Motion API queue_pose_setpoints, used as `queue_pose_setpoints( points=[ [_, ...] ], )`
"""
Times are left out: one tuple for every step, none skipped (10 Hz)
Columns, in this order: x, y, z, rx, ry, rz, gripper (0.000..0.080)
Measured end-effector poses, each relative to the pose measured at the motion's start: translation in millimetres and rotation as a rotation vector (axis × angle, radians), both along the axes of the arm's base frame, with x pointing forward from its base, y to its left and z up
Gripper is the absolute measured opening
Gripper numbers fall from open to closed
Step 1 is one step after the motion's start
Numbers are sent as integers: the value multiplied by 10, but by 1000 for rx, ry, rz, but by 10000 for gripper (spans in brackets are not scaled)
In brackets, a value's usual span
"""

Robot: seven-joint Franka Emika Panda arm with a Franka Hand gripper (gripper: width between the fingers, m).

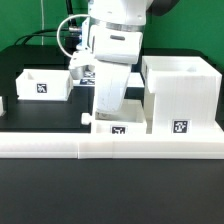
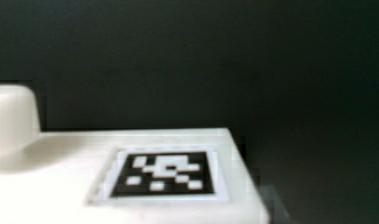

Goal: Assemble drawer

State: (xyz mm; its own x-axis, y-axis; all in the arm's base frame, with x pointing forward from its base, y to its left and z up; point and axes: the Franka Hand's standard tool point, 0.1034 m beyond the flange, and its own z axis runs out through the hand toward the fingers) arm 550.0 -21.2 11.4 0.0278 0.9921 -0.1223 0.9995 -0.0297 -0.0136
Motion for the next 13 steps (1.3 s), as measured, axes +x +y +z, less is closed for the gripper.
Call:
queue_pose_setpoints(
  points=[
    [-5,9,15,-1,4,-11,42],
    [-2,8,25,-3,9,-13,42],
    [24,5,36,-3,8,-12,42],
    [47,-3,35,-1,7,-4,42],
    [45,-6,31,-1,4,-15,42],
    [44,-8,30,-1,4,-15,42],
    [43,-10,30,-1,4,-16,42],
    [50,-6,28,1,-6,-16,42],
    [40,1,12,5,-20,-15,42],
    [30,-14,8,5,-16,-16,42],
    [28,-32,10,4,-15,-19,42],
    [35,-19,16,5,-19,-20,42],
    [40,-3,13,9,-32,-20,42]
  ],
)
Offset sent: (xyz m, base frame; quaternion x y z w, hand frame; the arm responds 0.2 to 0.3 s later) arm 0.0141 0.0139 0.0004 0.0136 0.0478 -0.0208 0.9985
